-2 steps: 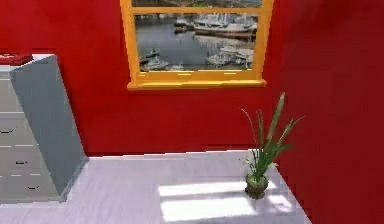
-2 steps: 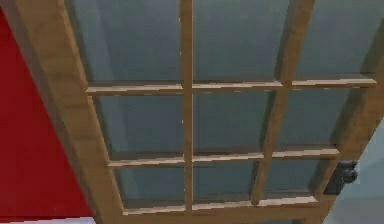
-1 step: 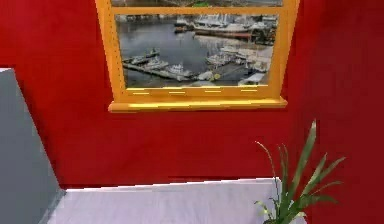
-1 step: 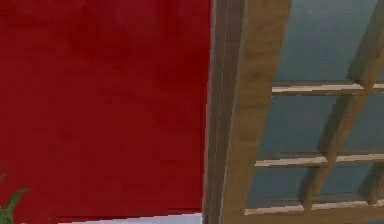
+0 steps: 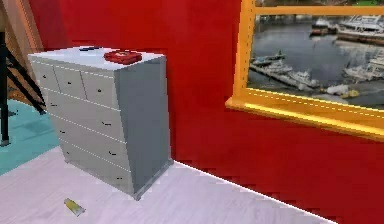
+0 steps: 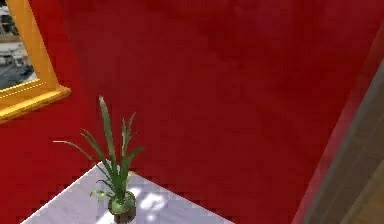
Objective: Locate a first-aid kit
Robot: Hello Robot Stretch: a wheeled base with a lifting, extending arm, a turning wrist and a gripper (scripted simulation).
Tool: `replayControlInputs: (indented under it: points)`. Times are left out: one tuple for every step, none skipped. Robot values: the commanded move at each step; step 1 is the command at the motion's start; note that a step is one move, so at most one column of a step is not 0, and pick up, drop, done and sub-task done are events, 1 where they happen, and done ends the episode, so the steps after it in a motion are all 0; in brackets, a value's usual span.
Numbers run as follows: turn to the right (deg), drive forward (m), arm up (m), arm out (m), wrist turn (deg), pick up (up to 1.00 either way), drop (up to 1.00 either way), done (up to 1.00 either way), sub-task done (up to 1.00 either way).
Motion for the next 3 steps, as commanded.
replayControlInputs:
  points:
    - [0.0,0.3,0.0,0.0,0.0,0.0,0.0,0.0,0.0]
    - [-45.0,0.0,0.0,0.0,0.0,0.0,0.0,0.0,0.0]
    - [-12.0,0.0,0.0,0.0,0.0,0.0,0.0,0.0,0.0]
